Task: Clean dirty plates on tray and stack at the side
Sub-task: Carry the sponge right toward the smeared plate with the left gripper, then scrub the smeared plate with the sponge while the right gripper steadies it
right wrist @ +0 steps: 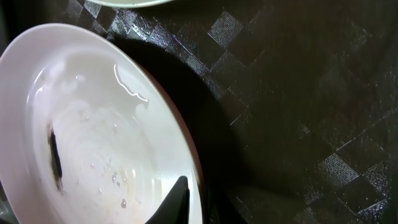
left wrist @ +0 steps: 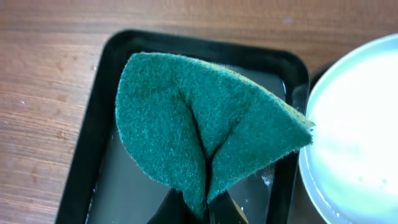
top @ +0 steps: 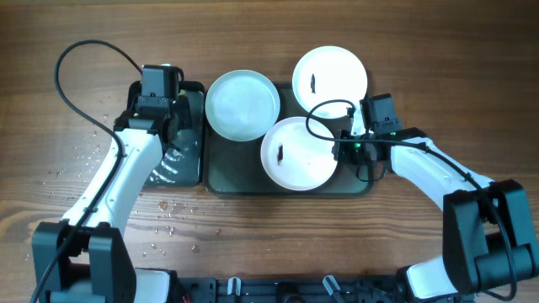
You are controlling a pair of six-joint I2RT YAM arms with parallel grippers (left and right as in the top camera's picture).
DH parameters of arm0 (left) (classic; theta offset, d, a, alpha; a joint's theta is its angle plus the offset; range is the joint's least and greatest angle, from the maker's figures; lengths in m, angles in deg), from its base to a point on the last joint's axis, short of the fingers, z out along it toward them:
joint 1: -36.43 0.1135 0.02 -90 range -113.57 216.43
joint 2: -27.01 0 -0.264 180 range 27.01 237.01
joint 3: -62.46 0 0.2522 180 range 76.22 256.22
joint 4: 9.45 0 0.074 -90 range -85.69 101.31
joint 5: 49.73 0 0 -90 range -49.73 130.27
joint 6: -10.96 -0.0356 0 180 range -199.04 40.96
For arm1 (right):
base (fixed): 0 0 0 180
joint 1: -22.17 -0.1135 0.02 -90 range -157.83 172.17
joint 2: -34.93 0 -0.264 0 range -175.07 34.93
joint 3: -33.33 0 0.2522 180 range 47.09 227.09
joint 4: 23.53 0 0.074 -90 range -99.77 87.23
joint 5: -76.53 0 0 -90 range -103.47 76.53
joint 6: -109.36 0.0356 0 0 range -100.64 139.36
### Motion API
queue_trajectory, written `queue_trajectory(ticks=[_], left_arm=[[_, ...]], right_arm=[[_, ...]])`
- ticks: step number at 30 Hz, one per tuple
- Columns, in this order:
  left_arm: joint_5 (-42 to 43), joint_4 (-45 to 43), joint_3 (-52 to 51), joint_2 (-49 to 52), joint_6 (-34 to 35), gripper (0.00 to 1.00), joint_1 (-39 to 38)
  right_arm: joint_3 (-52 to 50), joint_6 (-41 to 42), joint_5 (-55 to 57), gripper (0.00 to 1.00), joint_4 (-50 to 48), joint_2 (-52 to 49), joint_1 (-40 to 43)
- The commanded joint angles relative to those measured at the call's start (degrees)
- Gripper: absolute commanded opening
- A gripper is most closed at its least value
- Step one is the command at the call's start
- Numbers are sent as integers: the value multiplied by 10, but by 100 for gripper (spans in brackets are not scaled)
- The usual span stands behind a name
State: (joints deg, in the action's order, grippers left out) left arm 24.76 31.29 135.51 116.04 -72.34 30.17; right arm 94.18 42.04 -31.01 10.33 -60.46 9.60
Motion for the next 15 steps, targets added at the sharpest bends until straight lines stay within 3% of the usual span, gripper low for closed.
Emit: queue_trajectory(ticks=[1,7,15], left_arm=[[30,2,27,-5,-5,4,-11],[173,0,54,-20,33,4,-93],[189,-14,53,-16,108,4,-219]], right_arm=[[12,-6,3,11,-2,9,-1],[12,-6,4,11,-2,9,-2],[12,-6,4,11,-2,9,-2]])
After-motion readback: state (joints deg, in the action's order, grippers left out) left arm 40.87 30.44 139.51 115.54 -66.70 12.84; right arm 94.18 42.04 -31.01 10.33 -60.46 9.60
